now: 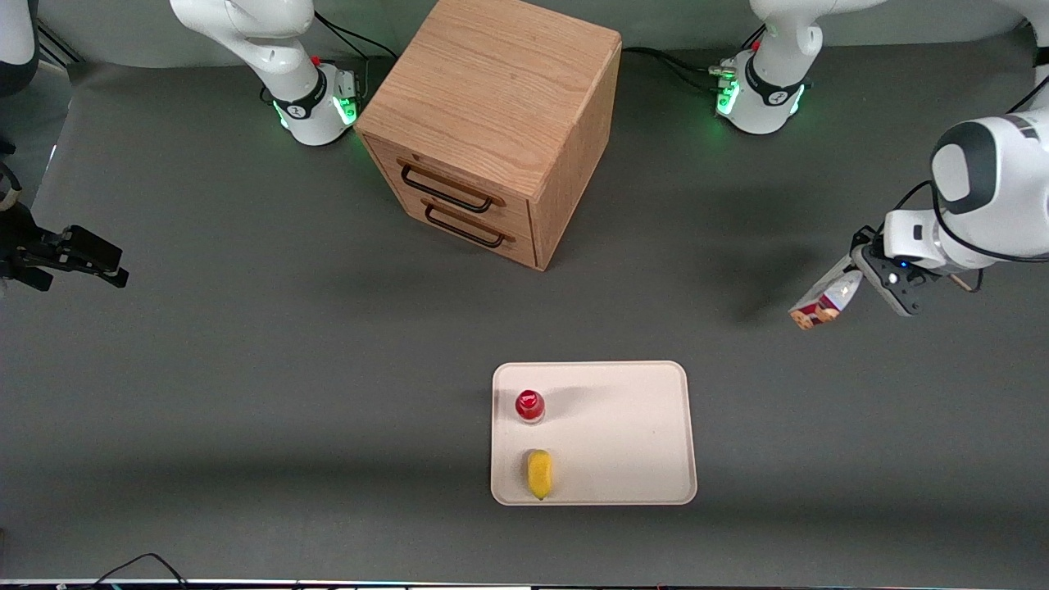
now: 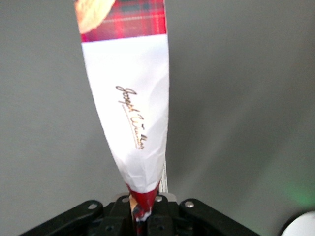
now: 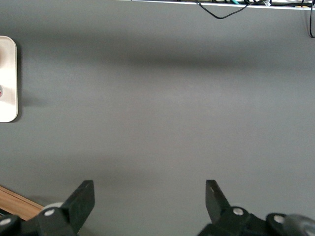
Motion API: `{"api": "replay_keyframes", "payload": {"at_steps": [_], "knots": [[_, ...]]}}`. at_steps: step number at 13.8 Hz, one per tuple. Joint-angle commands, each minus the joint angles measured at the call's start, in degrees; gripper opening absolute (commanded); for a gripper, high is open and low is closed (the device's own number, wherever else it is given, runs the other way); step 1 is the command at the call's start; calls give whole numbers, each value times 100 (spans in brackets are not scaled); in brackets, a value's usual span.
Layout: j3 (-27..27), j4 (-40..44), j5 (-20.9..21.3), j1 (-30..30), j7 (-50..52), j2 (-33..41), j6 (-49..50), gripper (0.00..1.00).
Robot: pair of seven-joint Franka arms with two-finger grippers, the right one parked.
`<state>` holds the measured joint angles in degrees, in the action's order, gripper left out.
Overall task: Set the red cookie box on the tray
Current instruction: 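Lift the cookie box and carry it over the white tray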
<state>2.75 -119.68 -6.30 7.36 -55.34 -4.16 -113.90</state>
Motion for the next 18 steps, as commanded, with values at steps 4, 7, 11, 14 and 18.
{"api": "replay_keyframes", "payload": {"at_steps": [4,7,11,14,18], "knots": [[621,3348,41,-409,3174,-1373,1772,0],[630,5090,-3,-813,4335,-2568,2266,0],[639,6421,85,-1447,5628,-3879,1839,0],[612,6405,452,-1851,6331,-4434,688,0],[560,6379,980,-2063,6747,-4971,71,0]]}}
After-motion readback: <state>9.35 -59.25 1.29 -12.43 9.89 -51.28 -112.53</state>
